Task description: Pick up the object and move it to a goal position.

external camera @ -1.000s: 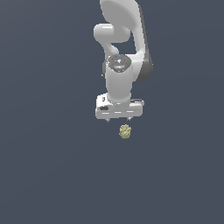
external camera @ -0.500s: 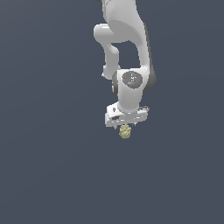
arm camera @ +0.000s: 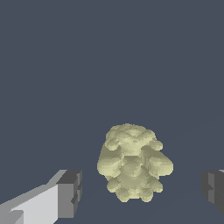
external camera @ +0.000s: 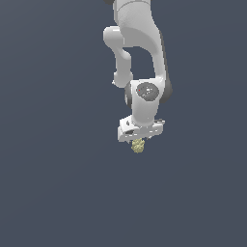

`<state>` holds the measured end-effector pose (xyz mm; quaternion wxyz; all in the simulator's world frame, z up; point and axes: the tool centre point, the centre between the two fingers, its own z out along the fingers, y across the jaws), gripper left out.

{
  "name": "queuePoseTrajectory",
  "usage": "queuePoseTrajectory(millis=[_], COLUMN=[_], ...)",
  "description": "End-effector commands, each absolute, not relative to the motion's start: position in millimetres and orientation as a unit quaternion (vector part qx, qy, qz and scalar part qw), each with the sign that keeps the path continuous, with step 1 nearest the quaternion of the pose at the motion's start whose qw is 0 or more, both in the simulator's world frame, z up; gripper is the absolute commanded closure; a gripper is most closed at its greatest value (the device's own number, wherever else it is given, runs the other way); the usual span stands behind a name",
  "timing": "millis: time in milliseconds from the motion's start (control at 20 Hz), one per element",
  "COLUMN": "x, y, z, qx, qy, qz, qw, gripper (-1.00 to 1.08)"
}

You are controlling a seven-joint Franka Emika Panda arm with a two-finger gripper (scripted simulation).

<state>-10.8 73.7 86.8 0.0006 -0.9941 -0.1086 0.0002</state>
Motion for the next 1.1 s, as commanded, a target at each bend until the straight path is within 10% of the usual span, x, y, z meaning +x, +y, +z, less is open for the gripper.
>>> queuePoseTrajectory(millis=[0,600,650,1050], x=[-11.4,-11.0,-11.0,-11.0], y=[73.9,74.4,74.4,74.4], z=[79.1,40.0,40.0,40.0], qx=[-0.994,-0.994,-0.994,-0.994], qy=[-0.109,-0.111,-0.111,-0.111], qz=[0.001,0.0,0.0,0.0], qw=[0.0,0.0,0.0,0.0], gripper=[-0.92,-0.92,1.08,1.08])
